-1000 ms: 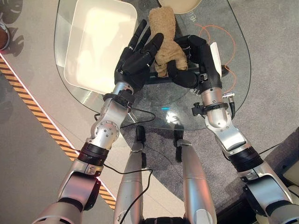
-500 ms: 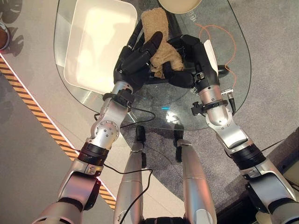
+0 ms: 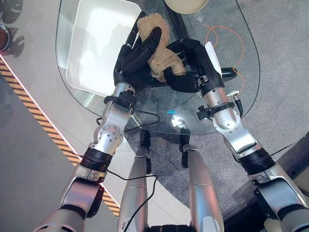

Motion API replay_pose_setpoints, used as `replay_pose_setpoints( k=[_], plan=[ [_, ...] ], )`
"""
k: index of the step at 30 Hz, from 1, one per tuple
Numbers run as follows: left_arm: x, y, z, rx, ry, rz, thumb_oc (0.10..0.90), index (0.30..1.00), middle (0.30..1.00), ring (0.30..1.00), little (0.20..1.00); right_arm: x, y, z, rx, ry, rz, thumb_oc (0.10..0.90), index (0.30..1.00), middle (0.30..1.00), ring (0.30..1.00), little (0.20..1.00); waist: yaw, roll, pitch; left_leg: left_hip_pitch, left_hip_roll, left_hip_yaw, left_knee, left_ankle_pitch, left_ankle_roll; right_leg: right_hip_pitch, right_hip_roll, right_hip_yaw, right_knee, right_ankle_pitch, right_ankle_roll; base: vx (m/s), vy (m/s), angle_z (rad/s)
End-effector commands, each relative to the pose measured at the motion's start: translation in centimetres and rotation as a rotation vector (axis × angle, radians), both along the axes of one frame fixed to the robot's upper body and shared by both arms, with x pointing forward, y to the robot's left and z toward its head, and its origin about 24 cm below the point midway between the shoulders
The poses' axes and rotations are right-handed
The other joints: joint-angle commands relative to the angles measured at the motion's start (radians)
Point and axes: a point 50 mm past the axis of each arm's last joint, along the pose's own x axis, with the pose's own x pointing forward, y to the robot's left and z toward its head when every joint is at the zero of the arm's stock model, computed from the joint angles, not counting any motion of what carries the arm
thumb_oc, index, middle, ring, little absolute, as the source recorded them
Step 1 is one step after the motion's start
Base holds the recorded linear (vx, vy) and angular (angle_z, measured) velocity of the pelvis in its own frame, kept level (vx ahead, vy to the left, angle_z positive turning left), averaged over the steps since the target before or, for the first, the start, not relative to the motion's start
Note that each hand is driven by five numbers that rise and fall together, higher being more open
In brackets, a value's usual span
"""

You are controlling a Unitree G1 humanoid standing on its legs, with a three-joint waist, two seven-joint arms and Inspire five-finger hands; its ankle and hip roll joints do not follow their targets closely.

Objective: Wipe the table with a cloth and put it in the basket.

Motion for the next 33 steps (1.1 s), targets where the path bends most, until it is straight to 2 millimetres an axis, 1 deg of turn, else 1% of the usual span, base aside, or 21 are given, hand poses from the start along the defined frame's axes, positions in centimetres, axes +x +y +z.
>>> replay_pose_setpoints(
  k=[1, 16, 17, 18, 19, 21, 27, 33],
  plan=[
    [-2.38, -1.08, 7.66, -0.055, -0.364, -0.036, 0.1, 0.3, 0.3, 0.3, 0.2, -4.95, 3.52, 8.33, 0.094, -0.409, 0.288, 0.1, 0.3, 0.3, 0.3, 0.2, 0.013, -0.023, -0.029, 0.03, -0.062, 0.085, 0.029, -0.065, 0.056, 0.077, 0.059, -0.033, -0.068, -0.008, 0.02, 0.0, 0.0, 0.0],
    [-2.61, -1.07, 8.03, -0.048, -0.396, -0.019, 0.1, 0.3, 0.3, 0.3, 0.2, -4.98, 3.52, 8.33, 0.096, -0.415, 0.283, 0.1, 0.3, 0.3, 0.3, 0.2, 0.012, -0.025, -0.029, 0.028, -0.063, 0.084, 0.035, -0.069, 0.056, 0.072, 0.06, -0.031, -0.062, -0.01, 0.02, 0.0, 0.0, 0.0],
    [-2.63, -1.02, 8.04, -0.049, -0.396, -0.015, 0.1, 0.3, 0.3, 0.3, 0.2, -4.97, 3.48, 8.35, 0.098, -0.413, 0.282, 0.245, 0.425, 0.425, 0.425, 0.345, 0.012, -0.025, -0.029, 0.029, -0.063, 0.084, 0.033, -0.069, 0.056, 0.074, 0.061, -0.031, -0.065, -0.009, 0.02, 0.0, 0.0, 0.0],
    [-2.63, -1.01, 8.02, -0.049, -0.397, -0.012, 0.1, 0.3, 0.3, 0.3, 0.2, -4.97, 3.49, 8.34, 0.098, -0.413, 0.282, 0.287, 0.46, 0.46, 0.46, 0.387, 0.012, -0.025, -0.029, 0.029, -0.063, 0.084, 0.033, -0.068, 0.056, 0.074, 0.061, -0.031, -0.065, -0.009, 0.02, 0.0, 0.0, 0.0],
    [-2.59, -0.94, 8.01, -0.051, -0.399, -0.01, 0.1, 0.3, 0.3, 0.3, 0.2, -4.92, 3.44, 8.35, 0.101, -0.414, 0.278, 0.429, 0.582, 0.582, 0.582, 0.529, 0.012, -0.025, -0.029, 0.028, -0.063, 0.083, 0.034, -0.069, 0.055, 0.073, 0.06, -0.031, -0.064, -0.01, 0.02, 0.0, 0.0, 0.0],
    [-2.58, -0.8, 7.95, -0.054, -0.402, -0.005, 0.1, 0.3, 0.3, 0.3, 0.2, -4.9, 3.4, 8.33, 0.105, -0.415, 0.275, 0.8, 0.9, 0.9, 0.9, 0.9, 0.013, -0.024, -0.029, 0.03, -0.064, 0.083, 0.032, -0.069, 0.055, 0.076, 0.06, -0.031, -0.065, -0.01, 0.021, 0.0, 0.0, 0.0],
    [-2.68, -0.69, 8.04, -0.053, -0.415, 0.016, 0.1, 0.3, 0.3, 0.3, 0.2, -4.95, 3.34, 8.41, 0.111, -0.42, 0.27, 0.8, 0.9, 0.9, 0.9, 0.9, 0.013, -0.025, -0.029, 0.029, -0.064, 0.083, 0.035, -0.07, 0.055, 0.074, 0.06, -0.031, -0.064, -0.011, 0.02, 0.0, 0.0, 0.0],
    [-2.83, -0.23, 8.4, -0.039, -0.438, 0.084, 0.1, 0.3, 0.3, 0.3, 0.2, -4.96, 3.2, 8.53, 0.121, -0.434, 0.259, 0.8, 0.9, 0.9, 0.9, 0.9, 0.014, -0.024, -0.029, 0.023, -0.065, 0.08, 0.039, -0.072, 0.055, 0.069, 0.06, -0.031, -0.06, -0.013, 0.02, 0.0, 0.0, 0.0]
  ],
)
